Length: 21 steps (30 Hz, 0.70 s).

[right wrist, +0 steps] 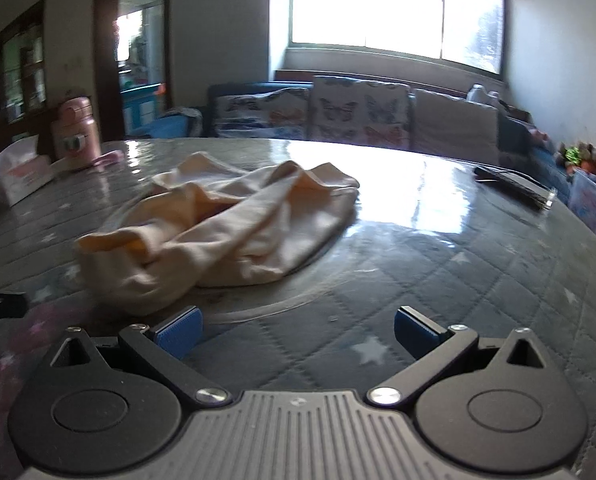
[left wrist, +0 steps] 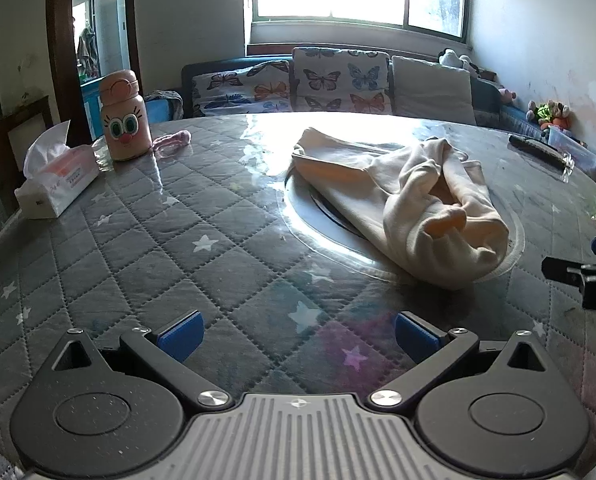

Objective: Fold clothes
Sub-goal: 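Move both grippers toward the crumpled cream shirt on the table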

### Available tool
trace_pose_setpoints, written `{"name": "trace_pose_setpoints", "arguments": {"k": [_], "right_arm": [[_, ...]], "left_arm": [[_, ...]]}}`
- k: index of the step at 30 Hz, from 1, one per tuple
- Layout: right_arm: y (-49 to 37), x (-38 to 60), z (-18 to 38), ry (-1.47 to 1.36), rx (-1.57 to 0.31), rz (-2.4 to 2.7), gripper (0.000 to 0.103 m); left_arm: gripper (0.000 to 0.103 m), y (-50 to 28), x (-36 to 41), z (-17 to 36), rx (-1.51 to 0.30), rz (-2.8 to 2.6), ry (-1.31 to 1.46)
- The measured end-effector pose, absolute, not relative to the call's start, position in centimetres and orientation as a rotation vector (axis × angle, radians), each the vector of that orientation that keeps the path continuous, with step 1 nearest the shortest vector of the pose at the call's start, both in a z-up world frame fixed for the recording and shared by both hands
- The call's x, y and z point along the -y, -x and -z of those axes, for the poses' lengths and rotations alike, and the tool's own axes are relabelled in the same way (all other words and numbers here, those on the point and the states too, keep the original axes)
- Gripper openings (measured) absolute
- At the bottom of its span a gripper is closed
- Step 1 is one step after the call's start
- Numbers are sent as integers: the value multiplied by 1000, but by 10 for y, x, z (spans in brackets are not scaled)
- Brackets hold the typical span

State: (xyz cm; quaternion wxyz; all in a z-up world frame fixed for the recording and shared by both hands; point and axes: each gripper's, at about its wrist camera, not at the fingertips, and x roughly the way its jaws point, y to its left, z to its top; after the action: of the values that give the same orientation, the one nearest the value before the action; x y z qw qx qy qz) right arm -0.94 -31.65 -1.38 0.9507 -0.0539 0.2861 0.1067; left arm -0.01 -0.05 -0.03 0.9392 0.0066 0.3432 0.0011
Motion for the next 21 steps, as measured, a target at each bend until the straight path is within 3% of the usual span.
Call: {"name": "trace_pose_setpoints", "arguments": {"k": [21], "right_arm": [[38,296,18,91,-639,-306,103]], "left_arm": [[103,9,17,7,-726,26,-37]]}}
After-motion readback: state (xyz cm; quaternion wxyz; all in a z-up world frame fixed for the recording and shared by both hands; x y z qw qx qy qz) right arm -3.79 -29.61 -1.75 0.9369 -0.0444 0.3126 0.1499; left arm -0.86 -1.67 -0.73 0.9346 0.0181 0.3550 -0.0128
